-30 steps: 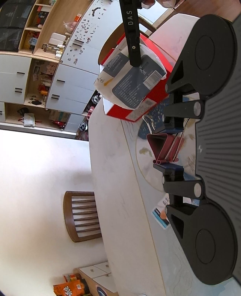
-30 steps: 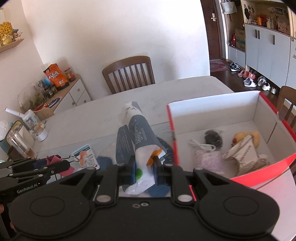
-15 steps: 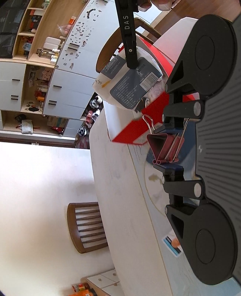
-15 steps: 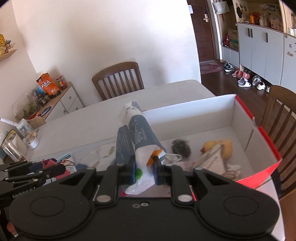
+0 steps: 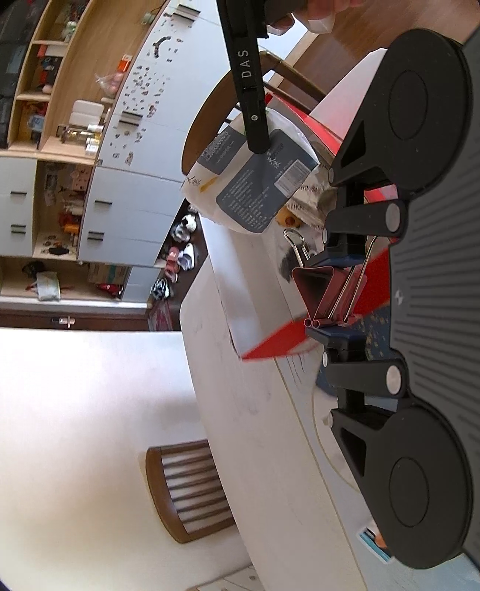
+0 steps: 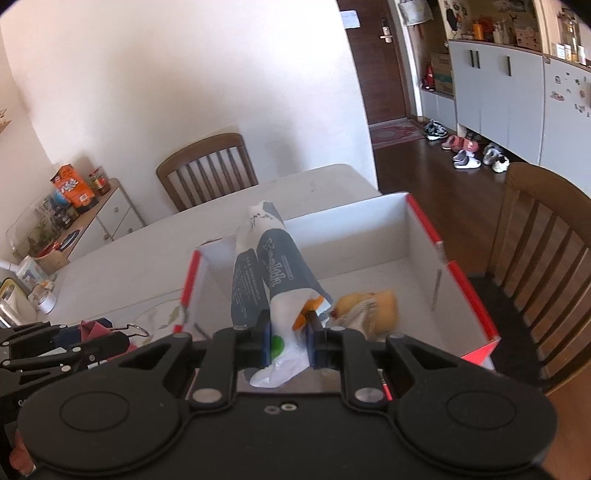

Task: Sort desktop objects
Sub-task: 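Carry the binder clip and tissue pack with both tools toward the red shoebox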

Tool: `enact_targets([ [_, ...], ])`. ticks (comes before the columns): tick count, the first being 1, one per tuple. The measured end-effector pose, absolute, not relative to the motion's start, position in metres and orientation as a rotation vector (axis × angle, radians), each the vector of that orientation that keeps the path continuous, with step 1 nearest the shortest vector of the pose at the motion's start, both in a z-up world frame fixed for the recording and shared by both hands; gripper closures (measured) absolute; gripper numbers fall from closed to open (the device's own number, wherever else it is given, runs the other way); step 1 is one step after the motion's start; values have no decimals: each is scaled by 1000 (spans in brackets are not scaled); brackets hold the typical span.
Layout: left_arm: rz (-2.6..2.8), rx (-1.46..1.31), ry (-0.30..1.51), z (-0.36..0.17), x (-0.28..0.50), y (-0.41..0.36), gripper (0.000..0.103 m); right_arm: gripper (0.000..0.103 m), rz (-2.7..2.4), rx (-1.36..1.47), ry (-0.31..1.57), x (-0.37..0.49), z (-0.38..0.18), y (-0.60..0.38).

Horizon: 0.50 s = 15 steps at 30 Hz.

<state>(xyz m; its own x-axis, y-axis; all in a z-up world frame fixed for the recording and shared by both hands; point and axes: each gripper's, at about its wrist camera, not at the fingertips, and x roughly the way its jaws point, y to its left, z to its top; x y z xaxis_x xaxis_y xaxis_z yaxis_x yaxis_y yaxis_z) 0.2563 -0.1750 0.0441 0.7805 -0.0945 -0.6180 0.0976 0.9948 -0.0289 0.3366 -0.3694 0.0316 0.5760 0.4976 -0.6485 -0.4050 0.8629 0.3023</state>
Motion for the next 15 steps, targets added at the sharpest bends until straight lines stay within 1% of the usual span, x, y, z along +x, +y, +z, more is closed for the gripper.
enact_targets([
  [8, -169, 55, 703, 33, 297, -210, 74, 86, 478, 131, 816, 355, 20, -390],
  [15, -187, 109, 741, 16, 327, -225, 74, 86, 457, 128, 835, 377, 10, -395],
])
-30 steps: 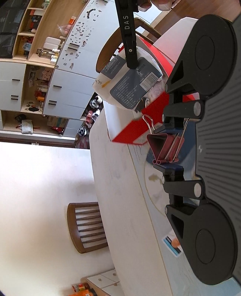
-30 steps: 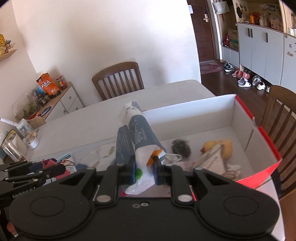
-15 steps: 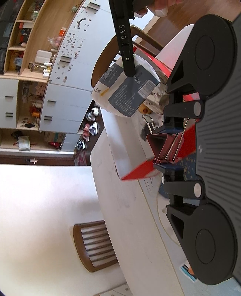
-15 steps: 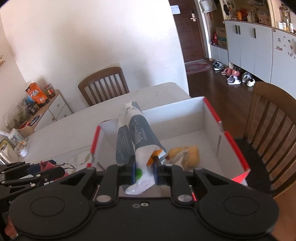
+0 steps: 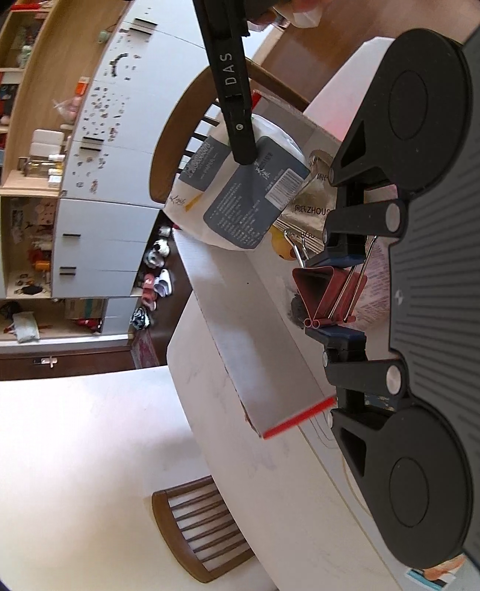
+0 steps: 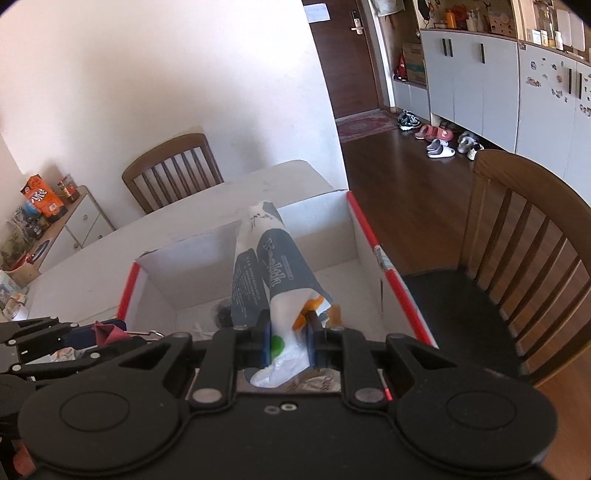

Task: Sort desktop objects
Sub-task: 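Lower both tools into the box and open them to release clip and tissues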

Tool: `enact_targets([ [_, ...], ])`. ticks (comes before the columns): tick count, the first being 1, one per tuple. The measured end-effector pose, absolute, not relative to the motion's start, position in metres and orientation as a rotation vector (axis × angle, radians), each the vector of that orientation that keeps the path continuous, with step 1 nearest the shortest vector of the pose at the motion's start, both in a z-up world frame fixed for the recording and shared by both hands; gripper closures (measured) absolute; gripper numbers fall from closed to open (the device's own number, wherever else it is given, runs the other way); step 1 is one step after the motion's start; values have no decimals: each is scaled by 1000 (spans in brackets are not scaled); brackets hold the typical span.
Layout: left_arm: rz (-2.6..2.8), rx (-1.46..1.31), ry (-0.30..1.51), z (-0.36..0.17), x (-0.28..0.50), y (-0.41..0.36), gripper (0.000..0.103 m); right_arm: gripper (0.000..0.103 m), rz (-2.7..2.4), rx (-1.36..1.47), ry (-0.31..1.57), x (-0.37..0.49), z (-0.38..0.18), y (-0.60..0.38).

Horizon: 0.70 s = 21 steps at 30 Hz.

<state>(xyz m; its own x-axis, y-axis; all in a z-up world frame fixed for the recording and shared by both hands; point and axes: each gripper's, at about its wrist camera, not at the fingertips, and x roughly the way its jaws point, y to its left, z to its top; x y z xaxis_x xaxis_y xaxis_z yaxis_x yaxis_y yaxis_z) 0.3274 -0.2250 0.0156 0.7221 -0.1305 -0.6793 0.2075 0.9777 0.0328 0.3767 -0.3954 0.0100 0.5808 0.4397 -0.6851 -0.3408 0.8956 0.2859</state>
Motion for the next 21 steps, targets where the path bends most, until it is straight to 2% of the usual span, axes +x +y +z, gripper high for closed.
enact_targets([
  [21, -204, 100, 911, -28, 395, -226, 74, 86, 515, 50, 952, 428, -20, -363],
])
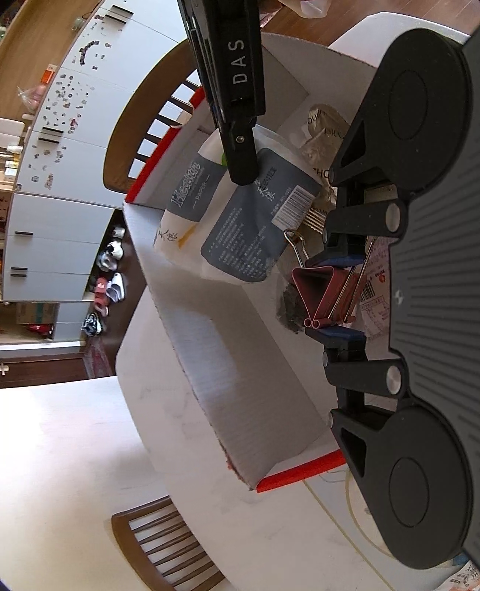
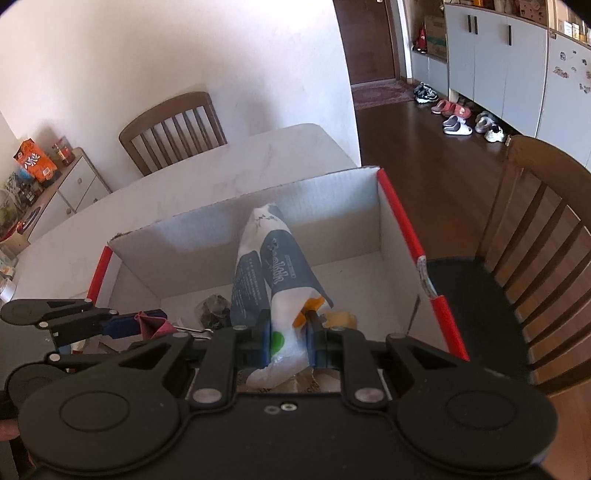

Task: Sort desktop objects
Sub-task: 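Lower both tools into the box and open them to release clip and tissues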

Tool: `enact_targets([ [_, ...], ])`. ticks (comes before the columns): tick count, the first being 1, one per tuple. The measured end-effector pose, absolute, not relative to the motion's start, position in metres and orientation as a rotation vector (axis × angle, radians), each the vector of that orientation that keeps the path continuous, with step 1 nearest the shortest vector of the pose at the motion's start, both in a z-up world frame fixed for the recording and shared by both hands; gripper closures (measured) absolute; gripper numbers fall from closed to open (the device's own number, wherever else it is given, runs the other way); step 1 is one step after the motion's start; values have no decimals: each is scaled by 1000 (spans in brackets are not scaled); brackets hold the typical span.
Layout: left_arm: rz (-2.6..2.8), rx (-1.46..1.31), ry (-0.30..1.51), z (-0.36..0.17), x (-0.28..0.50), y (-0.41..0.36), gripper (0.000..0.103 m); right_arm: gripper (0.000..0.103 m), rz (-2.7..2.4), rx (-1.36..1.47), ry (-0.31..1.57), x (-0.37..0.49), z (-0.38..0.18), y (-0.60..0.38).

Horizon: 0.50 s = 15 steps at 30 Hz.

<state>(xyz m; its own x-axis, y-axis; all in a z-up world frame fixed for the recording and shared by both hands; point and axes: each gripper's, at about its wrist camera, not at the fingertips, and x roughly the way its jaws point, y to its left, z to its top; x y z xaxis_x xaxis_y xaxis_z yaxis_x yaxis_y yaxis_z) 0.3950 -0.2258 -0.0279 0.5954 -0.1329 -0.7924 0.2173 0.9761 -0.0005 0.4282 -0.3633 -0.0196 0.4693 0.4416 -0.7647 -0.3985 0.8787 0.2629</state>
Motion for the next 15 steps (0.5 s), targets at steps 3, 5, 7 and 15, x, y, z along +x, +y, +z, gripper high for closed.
enact_targets([
  [3, -198, 99, 934, -33, 398, -224, 74, 86, 525, 45, 960, 430, -22, -361],
  [5, -196, 97, 941, -33, 400, -224, 74, 85, 531, 38, 966, 430, -23, -359],
  [7, -196, 93, 950, -33, 401, -223, 74, 85, 532, 35, 969, 431, -23, -357],
  [15, -194, 99, 971, -31, 402, -227, 73, 82, 541, 12, 980, 431, -21, -356],
])
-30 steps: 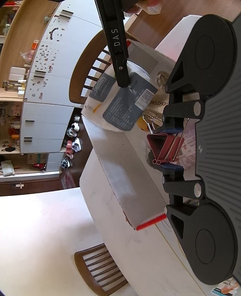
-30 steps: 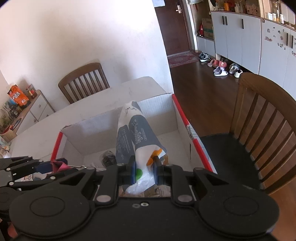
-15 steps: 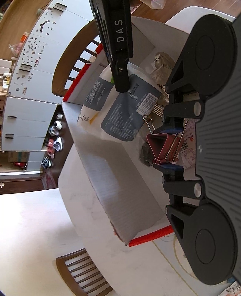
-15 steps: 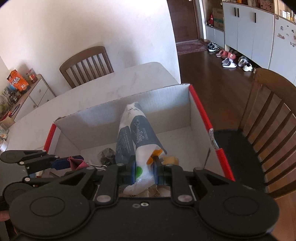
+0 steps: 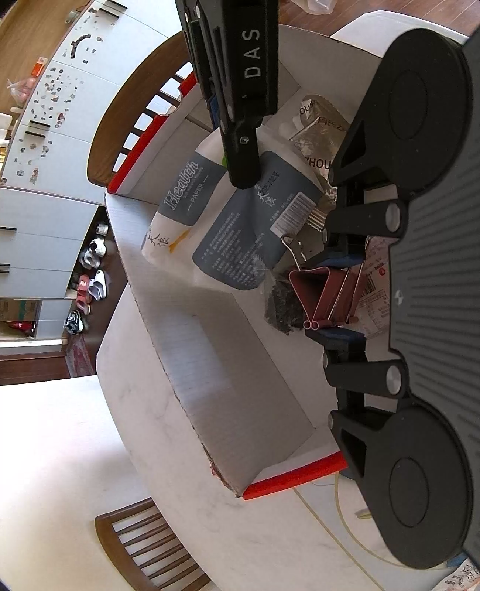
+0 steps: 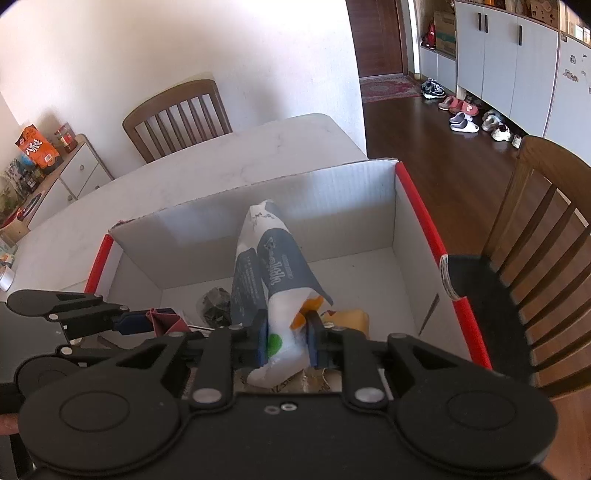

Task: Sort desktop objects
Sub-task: 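Lower both tools into the box and open them to release clip and tissues, then withdraw both tools from the box back over the table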

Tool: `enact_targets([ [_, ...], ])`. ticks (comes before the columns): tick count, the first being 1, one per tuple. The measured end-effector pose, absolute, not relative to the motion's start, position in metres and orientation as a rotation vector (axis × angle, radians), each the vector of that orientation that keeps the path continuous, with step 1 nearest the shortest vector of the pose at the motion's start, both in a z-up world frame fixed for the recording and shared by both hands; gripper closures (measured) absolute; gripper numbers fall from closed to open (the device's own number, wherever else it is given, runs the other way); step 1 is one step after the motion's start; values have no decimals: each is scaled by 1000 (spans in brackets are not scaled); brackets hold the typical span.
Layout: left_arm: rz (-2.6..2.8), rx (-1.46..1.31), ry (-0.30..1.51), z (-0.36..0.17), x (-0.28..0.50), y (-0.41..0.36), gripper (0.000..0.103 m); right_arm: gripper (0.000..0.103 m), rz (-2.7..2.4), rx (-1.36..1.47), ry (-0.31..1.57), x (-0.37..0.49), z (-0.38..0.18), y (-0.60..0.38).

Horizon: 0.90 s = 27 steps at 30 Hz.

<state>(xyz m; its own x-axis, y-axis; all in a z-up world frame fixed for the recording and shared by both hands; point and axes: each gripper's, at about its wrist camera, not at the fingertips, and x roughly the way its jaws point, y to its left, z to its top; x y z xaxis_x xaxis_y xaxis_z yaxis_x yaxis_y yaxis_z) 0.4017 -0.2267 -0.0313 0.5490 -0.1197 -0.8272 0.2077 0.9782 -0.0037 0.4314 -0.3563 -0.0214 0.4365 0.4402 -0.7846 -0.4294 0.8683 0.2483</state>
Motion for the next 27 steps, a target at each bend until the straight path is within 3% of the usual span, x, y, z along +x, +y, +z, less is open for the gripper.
enact_targets([
  [7, -180, 93, 959, -25, 396, -227, 71, 78, 541, -12, 997, 426, -18, -356],
  [10, -192, 92, 941, -21, 392, -227, 57, 76, 558, -16, 1011, 423, -17, -356],
  [12, -188, 98, 919, -16, 387, -229, 35, 73, 564, -23, 1013, 419, -15, -356],
  [19, -200, 88, 887, -5, 375, -229, 34, 62, 574, -25, 1014, 408, -9, -359],
  [27, -200, 78, 852, 4, 357, -229, 34, 61, 562, -26, 1014, 398, -3, -362],
])
